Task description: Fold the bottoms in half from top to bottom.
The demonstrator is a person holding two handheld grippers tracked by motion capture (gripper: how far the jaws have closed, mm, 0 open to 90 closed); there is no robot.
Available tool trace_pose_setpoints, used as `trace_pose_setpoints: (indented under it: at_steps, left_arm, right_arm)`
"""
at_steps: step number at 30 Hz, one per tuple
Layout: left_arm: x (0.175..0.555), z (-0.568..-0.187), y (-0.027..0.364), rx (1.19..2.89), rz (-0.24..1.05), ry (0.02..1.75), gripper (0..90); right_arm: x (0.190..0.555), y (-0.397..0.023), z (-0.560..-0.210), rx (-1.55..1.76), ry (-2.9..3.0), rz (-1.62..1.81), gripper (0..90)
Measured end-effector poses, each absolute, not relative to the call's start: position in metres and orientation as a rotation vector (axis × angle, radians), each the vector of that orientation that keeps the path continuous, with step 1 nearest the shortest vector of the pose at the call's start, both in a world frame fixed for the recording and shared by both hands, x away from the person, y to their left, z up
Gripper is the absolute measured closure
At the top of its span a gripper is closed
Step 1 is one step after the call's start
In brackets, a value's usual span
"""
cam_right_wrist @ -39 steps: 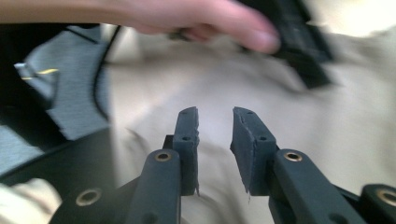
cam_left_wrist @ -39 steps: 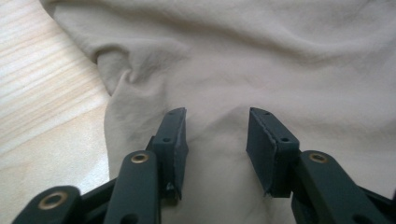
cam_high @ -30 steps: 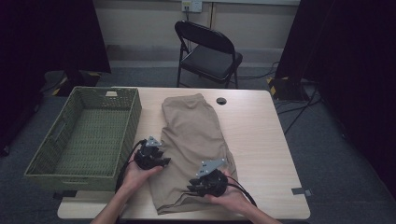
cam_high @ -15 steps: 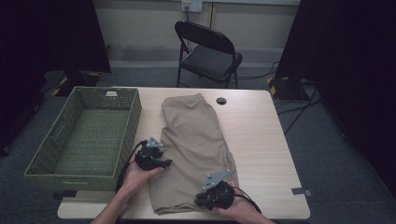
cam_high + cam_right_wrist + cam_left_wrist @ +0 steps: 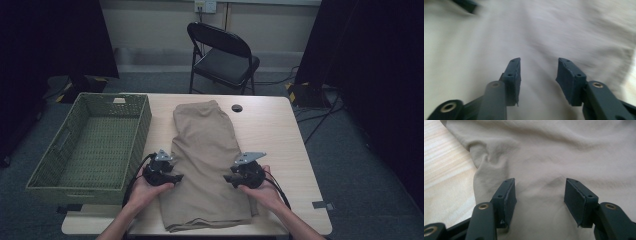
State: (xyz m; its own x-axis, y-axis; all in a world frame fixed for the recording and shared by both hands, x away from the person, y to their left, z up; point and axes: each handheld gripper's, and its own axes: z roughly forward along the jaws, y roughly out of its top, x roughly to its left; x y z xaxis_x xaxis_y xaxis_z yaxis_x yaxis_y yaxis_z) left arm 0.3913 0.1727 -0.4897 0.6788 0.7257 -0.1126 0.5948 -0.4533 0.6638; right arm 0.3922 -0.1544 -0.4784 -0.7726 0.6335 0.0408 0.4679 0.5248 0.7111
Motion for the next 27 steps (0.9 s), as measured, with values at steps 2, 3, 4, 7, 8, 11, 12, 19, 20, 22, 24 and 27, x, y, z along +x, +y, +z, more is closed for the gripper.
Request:
trace_pose_setpoints:
  at_steps: [2,3,4,7,8,11,12,19,20,22,24,27]
  left_arm:
    - [0.389,-0.489,0.173,2.206,0.238,1.002,41.8]
    - [0.388,-0.489,0.173,2.205,0.233,1.000,41.8]
    - [0.387,-0.489,0.174,2.211,0.228,0.998,41.9]
    - [0.387,-0.489,0.174,2.211,0.226,1.001,41.9]
    - [0.387,-0.488,0.174,2.209,0.218,1.002,42.0]
    - [0.388,-0.488,0.175,2.212,0.208,0.992,41.0]
    - [0.389,-0.488,0.176,2.211,0.209,0.996,41.9]
    - [0.389,-0.488,0.174,2.199,0.225,0.996,42.5]
    - [0.389,-0.489,0.174,2.198,0.225,0.993,42.5]
    - [0.389,-0.488,0.173,2.198,0.230,0.997,42.8]
    - [0.389,-0.489,0.172,2.192,0.227,0.994,42.8]
    - [0.390,-0.488,0.171,2.182,0.228,0.985,42.9]
  right_arm:
    - [0.397,-0.159,-0.485,0.945,2.505,1.015,50.4]
    - [0.399,-0.161,-0.487,0.947,2.516,1.014,50.3]
    - [0.400,-0.163,-0.489,0.948,2.513,1.004,50.3]
    - [0.400,-0.166,-0.493,0.957,2.510,0.973,49.5]
    - [0.400,-0.167,-0.494,0.957,2.503,0.980,49.5]
    - [0.398,-0.167,-0.494,0.954,2.494,0.974,49.5]
    - [0.397,-0.168,-0.494,0.961,2.499,0.974,49.5]
    - [0.387,-0.175,-0.492,0.978,2.527,0.970,49.1]
    - [0.385,-0.175,-0.492,0.976,2.533,0.971,49.1]
    - [0.381,-0.176,-0.491,0.969,2.549,0.965,49.0]
    - [0.377,-0.177,-0.491,0.956,2.563,0.960,48.8]
    - [0.369,-0.178,-0.490,0.941,2.581,0.952,48.8]
